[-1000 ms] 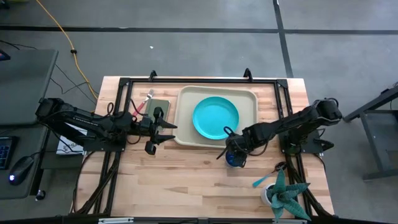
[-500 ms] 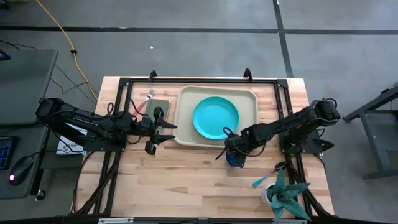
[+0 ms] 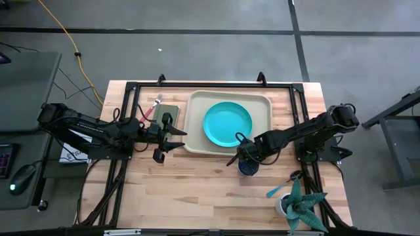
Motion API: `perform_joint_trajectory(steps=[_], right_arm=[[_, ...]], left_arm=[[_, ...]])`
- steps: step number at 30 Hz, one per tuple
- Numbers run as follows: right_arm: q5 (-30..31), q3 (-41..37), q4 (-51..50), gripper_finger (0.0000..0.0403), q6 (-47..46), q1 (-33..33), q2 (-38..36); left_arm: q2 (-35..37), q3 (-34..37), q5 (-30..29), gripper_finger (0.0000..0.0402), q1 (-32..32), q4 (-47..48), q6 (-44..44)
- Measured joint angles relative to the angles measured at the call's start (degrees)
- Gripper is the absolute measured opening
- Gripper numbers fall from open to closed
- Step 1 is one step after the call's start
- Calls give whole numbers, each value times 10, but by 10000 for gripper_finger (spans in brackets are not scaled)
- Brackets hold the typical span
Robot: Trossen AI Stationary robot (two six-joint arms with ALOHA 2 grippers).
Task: Pick and place plate/cup/fork/spoon on tray
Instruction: Put the blue cup on the gray table tray to the top right of the light blue plate
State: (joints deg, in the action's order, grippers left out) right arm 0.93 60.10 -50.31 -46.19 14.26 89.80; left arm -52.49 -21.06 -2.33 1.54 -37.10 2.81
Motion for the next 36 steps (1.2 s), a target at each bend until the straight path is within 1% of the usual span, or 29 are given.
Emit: perform_joint_trajectory(steps=[4, 7, 10, 18, 22, 31, 36], right_arm=[[0, 0, 0, 198, -1, 0, 0], [0, 0, 0, 189, -1, 0, 0], [0, 0, 0, 167, -1, 0, 0], [0, 0, 0, 92, 2, 0, 0], [0, 0, 0, 65, 12, 0, 0], [-1, 0, 0, 15, 14, 0, -1], [-2, 0, -1, 4, 17, 0, -1]], left_arm=[[0, 0, 0, 168, 0, 0, 0], [0, 0, 0, 168, 0, 0, 0], [0, 0, 0, 168, 0, 0, 0], [0, 0, 0, 168, 0, 0, 0], [0, 0, 0, 168, 0, 0, 0], [0, 0, 0, 168, 0, 0, 0], [0, 0, 0, 168, 0, 0, 0]])
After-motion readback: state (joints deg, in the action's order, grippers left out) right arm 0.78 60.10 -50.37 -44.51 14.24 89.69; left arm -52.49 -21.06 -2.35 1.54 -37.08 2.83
